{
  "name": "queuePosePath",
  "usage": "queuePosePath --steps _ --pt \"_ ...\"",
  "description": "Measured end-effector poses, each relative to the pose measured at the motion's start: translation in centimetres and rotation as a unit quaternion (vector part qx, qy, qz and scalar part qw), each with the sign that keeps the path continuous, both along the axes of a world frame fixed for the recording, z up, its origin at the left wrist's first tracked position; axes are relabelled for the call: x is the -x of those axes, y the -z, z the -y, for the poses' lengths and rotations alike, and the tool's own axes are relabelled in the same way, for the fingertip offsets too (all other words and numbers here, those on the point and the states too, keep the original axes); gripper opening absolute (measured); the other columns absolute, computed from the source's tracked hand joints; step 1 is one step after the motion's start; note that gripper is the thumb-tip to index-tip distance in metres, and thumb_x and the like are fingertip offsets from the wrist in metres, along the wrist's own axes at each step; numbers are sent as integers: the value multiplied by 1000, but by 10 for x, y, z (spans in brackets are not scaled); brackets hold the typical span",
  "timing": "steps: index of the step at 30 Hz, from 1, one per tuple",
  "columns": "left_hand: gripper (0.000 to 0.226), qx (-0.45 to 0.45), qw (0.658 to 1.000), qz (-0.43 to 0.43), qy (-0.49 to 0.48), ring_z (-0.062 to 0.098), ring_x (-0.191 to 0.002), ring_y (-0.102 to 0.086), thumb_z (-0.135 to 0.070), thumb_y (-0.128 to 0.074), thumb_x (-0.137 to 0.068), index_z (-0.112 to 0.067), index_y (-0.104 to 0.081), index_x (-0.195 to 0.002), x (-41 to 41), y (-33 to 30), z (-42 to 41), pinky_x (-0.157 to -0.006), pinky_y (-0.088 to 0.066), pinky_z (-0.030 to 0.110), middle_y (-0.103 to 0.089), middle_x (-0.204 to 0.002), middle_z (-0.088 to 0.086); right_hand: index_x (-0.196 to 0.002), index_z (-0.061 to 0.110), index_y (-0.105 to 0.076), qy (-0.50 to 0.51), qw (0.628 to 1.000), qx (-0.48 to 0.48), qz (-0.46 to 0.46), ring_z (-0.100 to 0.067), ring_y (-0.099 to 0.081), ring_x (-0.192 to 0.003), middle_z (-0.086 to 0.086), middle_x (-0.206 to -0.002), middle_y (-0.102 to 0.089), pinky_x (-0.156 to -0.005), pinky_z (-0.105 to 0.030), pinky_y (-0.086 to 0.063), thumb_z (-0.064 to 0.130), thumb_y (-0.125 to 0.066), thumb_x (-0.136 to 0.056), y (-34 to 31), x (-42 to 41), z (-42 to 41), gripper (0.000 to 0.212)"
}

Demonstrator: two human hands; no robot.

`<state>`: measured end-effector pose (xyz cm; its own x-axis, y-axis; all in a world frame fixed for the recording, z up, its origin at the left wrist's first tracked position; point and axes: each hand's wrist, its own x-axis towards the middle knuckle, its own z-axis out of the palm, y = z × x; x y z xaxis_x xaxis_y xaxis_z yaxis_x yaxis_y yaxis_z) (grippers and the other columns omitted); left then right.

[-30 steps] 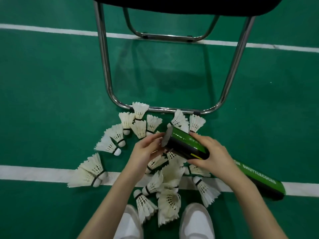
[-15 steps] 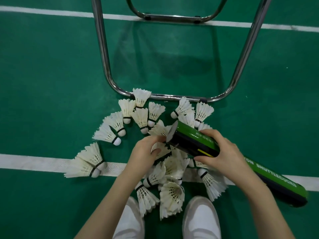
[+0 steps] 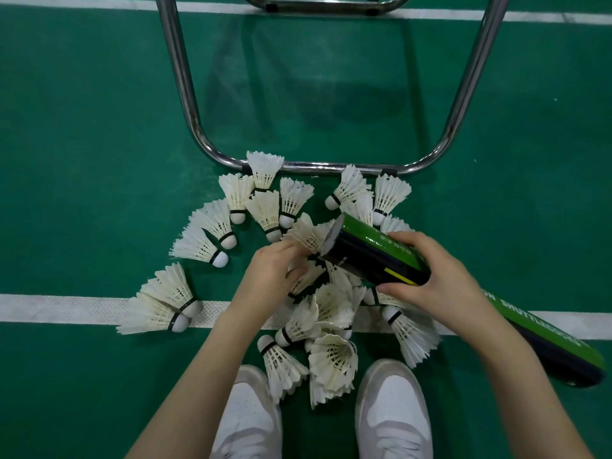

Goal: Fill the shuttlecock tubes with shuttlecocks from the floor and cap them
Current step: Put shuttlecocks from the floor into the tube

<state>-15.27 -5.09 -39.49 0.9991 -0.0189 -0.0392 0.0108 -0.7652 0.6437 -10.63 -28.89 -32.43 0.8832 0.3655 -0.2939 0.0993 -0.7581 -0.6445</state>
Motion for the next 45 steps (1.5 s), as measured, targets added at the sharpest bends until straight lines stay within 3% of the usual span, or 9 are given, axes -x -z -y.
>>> queuePosePath --steps 5,8,11,13,17,21,24,34,45 --pt "8 6 997 -37 -72 14 -88 -55 -18 -68 -85 -13 -71 -90 2 -16 -4 -76 -34 24 -68 -90 -3 -118 47 -42 4 1000 -4 -1 -8 -51 -103 21 -114 -50 -94 -40 -42 41 -78 -64 2 3 0 66" --pt "2 60 986 -63 -140 8 -74 -54 -21 -68 -85 -19 -69 -86 3 -30 -4 -65 -38 24 -63 -85 -12 -119 46 -41 4 1000 -1 -3 -7 -50 -103 20 -114 -50 -94 -40 -42 41 -77 -64 2 4 0 66" --pt "6 109 973 -54 -197 -2 -76 -55 -23 -69 -84 -26 -65 -81 6 -42 -4 -66 -38 9 -61 -80 -19 -118 46 -41 3 1000 -1 -2 -8 -51 -102 19 -113 -50 -94 -41 -42 41 -77 -64 1 4 0 65" --pt "10 153 960 -44 -229 -6 -80 -56 -24 -70 -83 -29 -64 -78 7 -51 -5 -70 -39 8 -64 -81 -17 -118 46 -42 3 1000 -2 -1 -8 -51 -101 18 -114 -51 -93 -40 -43 40 -77 -64 1 4 -1 65" --pt "13 266 915 9 -304 3 -79 -63 -21 -72 -82 -30 -66 -76 10 -64 0 -75 -48 14 -69 -80 -11 -118 47 -42 3 1000 -5 -5 -9 -52 -100 18 -114 -51 -89 -38 -45 40 -78 -64 0 5 -1 65" --pt "10 355 855 43 -375 0 -74 -64 -17 -72 -82 -24 -67 -78 18 -67 8 -71 -48 10 -69 -77 -12 -118 45 -43 1 1000 0 -8 -10 -52 -101 17 -113 -51 -88 -35 -44 39 -78 -63 0 7 -1 66" --pt "7 382 838 53 -385 -1 -74 -64 -16 -70 -84 -22 -67 -80 20 -68 7 -71 -47 10 -69 -76 -12 -118 46 -43 -7 1000 0 -9 -10 -52 -100 17 -113 -51 -88 -35 -44 39 -78 -63 1 9 -1 66" --pt "9 403 881 -9 -249 -6 -70 -60 -11 -66 -84 -19 -65 -81 21 -66 27 -67 -46 9 -66 -72 -14 -118 47 -41 -26 1000 -2 -3 -12 -51 -104 18 -113 -50 -92 -41 -43 43 -76 -63 3 12 -9 65" --pt "29 397 894 -58 -200 5 -93 -67 -19 -80 -67 -24 -63 -90 26 -57 39 -84 -51 20 -72 -90 -8 -117 46 -41 -30 1000 -2 0 -11 -51 -103 19 -111 -50 -91 -42 -44 41 -76 -62 4 15 -12 66"
